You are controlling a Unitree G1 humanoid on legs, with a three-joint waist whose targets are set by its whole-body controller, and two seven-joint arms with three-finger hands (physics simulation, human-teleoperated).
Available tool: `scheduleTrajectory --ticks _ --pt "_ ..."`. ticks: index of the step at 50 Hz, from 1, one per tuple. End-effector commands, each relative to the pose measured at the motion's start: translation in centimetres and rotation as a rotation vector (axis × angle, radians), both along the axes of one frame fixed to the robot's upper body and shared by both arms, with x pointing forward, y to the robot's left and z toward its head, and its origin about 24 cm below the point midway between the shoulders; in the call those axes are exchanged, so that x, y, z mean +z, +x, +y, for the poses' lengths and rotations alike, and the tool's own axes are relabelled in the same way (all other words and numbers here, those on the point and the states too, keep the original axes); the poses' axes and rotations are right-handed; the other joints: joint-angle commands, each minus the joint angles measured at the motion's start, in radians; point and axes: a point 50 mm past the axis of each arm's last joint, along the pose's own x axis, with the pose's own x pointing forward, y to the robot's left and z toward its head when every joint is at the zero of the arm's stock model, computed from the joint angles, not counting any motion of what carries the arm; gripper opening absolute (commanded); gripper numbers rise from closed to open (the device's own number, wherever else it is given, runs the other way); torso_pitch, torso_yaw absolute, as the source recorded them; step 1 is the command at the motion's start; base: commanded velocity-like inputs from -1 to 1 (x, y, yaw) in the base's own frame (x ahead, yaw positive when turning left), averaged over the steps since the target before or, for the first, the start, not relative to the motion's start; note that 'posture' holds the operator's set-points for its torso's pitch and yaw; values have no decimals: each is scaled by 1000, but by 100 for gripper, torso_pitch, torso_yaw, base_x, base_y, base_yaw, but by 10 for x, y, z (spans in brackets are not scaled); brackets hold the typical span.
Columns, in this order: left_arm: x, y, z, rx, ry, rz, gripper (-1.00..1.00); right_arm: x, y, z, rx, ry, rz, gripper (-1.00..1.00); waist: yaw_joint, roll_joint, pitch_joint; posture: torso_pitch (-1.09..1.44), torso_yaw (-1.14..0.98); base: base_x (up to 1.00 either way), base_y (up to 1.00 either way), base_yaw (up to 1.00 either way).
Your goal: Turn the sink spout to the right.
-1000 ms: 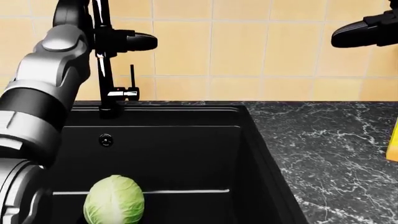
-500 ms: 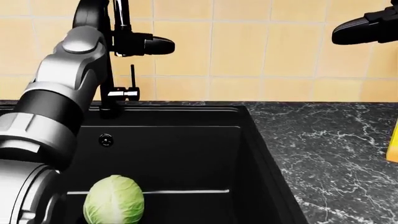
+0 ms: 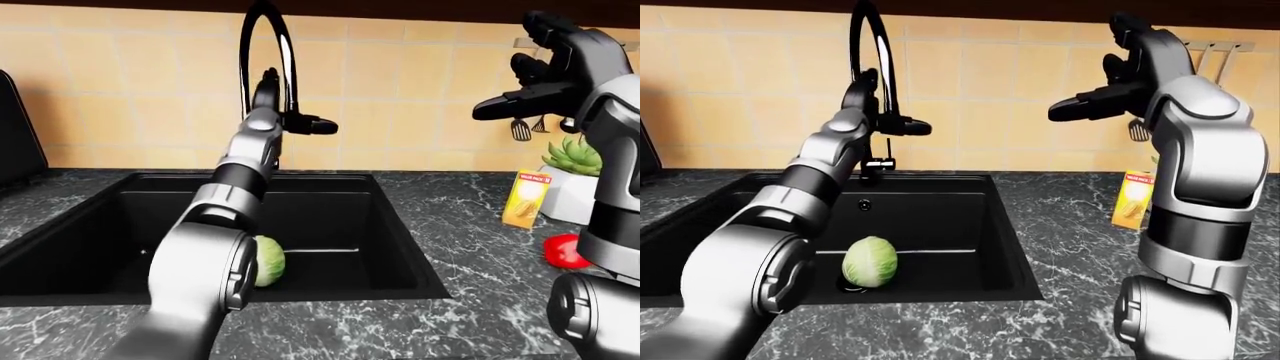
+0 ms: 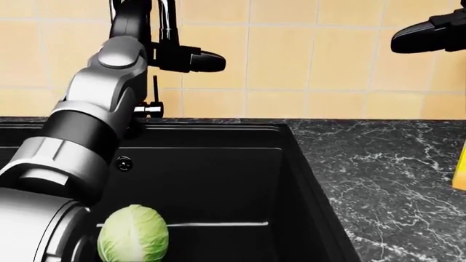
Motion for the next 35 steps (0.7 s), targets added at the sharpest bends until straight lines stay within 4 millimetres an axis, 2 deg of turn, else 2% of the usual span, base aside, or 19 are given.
scheduleTrajectory --ticks 1,7,9,15,35 --pt "33 1 -4 -13 -6 -117 100 17 -4 2 4 -19 -77 100 0 -5 -6 -66 0 0 0 0" --pt "30 0 -12 -27 0 -113 100 18 -5 2 5 -17 -79 100 0 -7 -6 -66 0 0 0 0" --pt "31 0 -14 -32 2 -115 100 24 -6 1 4 -17 -80 100 0 -7 -6 -66 0 0 0 0" --pt "36 -2 -22 -50 6 -123 100 21 -7 1 4 -17 -81 100 1 -10 -5 -66 0 0 0 0" --pt "33 -4 -34 -69 24 -116 100 29 -8 1 5 -21 -85 100 0 -11 -5 -66 0 0 0 0"
